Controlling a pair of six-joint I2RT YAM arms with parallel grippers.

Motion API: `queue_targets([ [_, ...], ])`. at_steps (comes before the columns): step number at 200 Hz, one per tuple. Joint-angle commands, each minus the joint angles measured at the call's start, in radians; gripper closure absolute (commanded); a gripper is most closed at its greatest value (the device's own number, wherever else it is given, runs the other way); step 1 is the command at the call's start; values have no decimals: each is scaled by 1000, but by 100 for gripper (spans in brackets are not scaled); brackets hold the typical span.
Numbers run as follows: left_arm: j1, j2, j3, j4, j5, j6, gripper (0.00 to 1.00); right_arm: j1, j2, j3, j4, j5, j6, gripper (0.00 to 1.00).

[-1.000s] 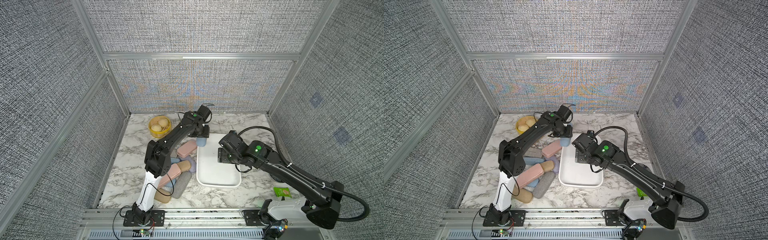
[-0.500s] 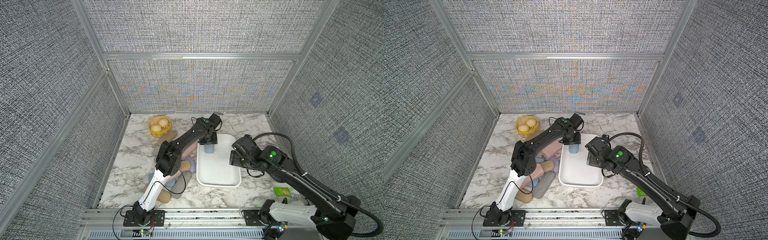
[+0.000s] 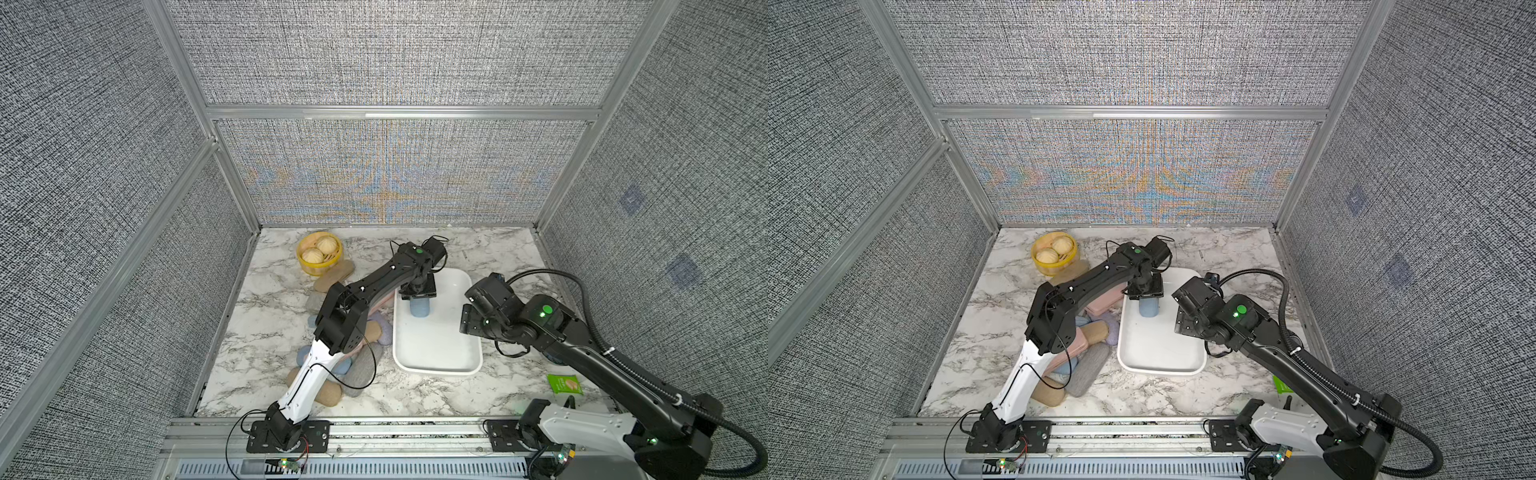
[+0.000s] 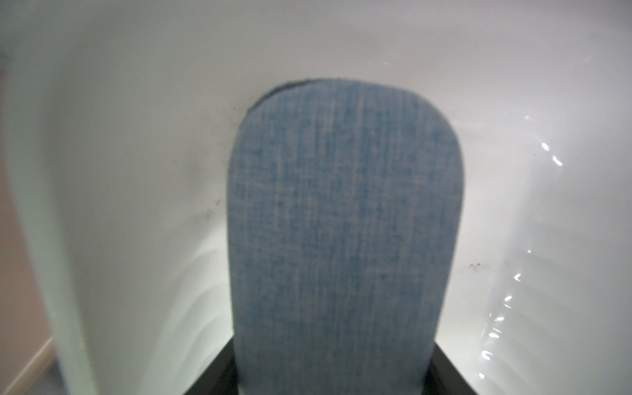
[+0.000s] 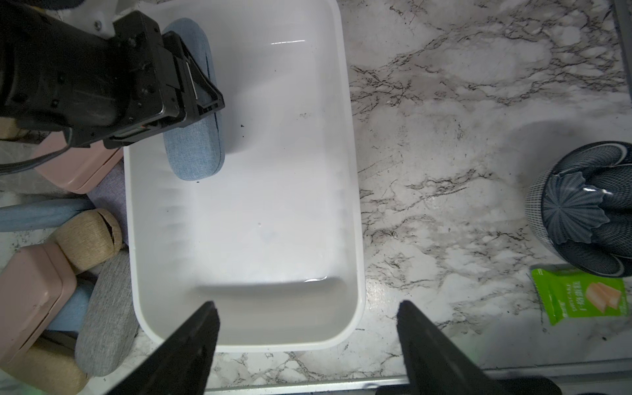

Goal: Put the glasses cases into the storage boxes
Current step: Place the glasses case in the storage box.

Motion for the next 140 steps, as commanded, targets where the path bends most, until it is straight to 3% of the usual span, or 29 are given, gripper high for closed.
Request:
queue_targets([
  [1, 1, -1, -18, -12, 1, -16, 75, 1, -6, 0, -5, 6, 5, 17],
  [97, 10, 57, -4, -39, -31, -16, 72, 0, -31, -17, -5, 0, 8, 17],
  [140, 13, 77, 12, -32, -32, -22, 55, 0, -30, -18, 1, -2, 4, 16],
])
